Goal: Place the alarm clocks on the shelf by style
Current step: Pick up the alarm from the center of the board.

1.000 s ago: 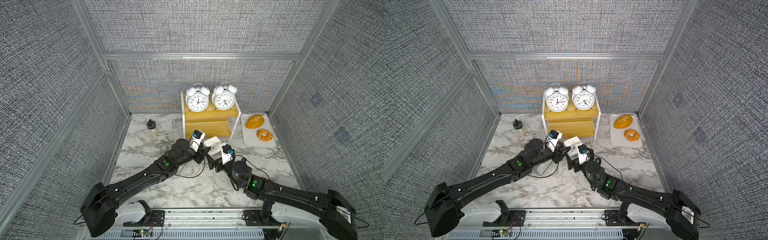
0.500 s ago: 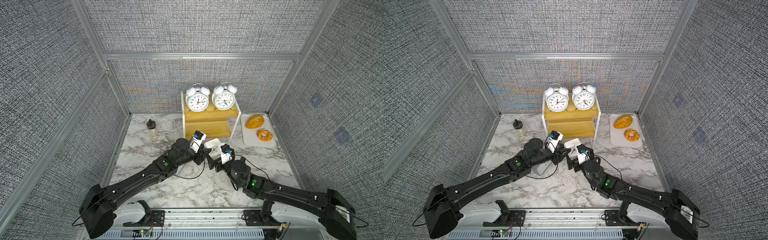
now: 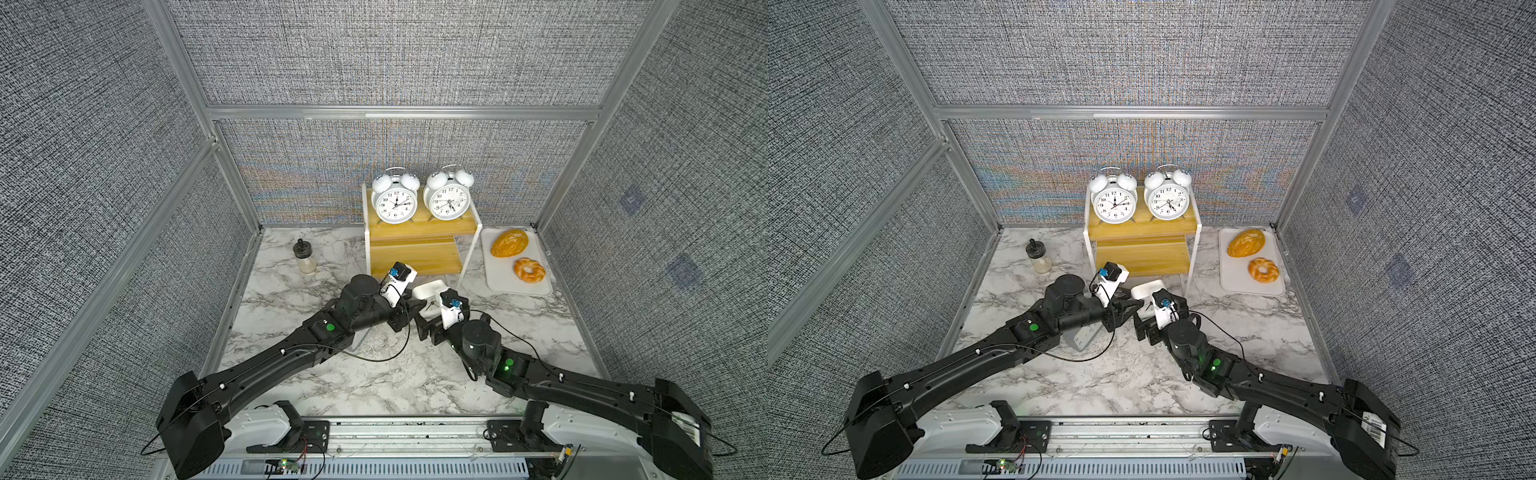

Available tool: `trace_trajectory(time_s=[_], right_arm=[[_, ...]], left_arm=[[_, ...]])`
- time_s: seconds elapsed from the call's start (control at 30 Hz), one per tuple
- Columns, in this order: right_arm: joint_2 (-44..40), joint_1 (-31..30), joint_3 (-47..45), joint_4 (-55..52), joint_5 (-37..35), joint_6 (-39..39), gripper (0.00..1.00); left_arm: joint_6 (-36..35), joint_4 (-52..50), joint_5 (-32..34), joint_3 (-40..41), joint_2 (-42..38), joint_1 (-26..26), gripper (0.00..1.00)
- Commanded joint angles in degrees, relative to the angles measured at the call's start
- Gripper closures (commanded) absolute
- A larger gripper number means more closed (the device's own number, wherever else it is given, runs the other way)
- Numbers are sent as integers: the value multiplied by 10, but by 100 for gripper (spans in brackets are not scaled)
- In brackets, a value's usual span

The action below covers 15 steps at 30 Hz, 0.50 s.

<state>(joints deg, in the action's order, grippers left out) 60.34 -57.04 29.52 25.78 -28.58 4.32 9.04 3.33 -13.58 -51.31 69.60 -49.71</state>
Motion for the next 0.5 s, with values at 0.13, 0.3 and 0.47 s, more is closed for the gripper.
trace_trajectory(time_s=[0.13,0.3,0.47], right_arm=[[-8,0,-6,27,-5,-2,2],[-2,1,-2,24,-11,0,5],[-3,1,-7,33,-22,1,19]], left_arm=[[-4,-5,-6,-5,6,1,69],[-6,-12,-3,-8,8,0,69],[-8,-17,-6,-9,7,0,69]])
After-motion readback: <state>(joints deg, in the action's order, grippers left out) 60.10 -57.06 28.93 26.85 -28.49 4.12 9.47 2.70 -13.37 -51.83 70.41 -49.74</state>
